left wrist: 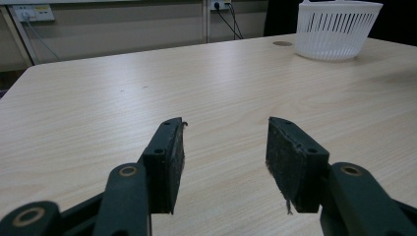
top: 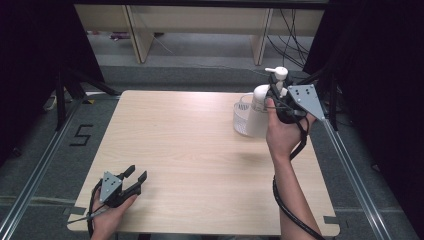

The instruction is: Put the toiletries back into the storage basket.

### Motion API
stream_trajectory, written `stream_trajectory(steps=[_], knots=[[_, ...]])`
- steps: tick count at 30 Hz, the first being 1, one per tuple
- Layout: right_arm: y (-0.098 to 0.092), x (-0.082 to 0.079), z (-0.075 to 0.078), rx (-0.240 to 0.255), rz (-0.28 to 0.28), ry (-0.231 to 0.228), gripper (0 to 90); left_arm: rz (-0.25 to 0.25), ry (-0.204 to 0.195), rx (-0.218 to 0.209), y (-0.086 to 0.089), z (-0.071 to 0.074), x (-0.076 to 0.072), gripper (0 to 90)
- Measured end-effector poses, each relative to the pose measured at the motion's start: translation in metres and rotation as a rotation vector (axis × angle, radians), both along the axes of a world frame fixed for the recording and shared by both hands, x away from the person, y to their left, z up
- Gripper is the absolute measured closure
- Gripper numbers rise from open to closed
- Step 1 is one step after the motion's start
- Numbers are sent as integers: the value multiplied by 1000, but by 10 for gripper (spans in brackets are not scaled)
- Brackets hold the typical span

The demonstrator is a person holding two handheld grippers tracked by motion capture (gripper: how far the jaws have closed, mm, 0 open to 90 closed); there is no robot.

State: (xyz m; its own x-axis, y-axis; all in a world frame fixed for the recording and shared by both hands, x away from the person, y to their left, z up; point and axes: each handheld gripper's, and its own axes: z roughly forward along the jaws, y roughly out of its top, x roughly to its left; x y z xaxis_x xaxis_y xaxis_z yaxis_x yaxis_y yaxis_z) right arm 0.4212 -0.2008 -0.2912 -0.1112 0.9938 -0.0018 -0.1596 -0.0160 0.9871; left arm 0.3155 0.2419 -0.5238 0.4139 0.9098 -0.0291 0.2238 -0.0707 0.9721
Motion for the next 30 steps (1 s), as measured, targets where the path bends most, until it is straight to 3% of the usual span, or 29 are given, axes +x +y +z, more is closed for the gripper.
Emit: stream_trajectory(steps=[13,15,26,30], knots=[[1,9,3,16,1,4,600,-1,1,-4,0,0,0,480],[0,11,4,2,1,-11,601,-1,0,-2,0,0,0,480],[4,16,6,4,4,9,601,-1,2,-7,0,0,0,479],[4,20,8,-2,8,-8,601,-1,2,-9,1,0,0,479]])
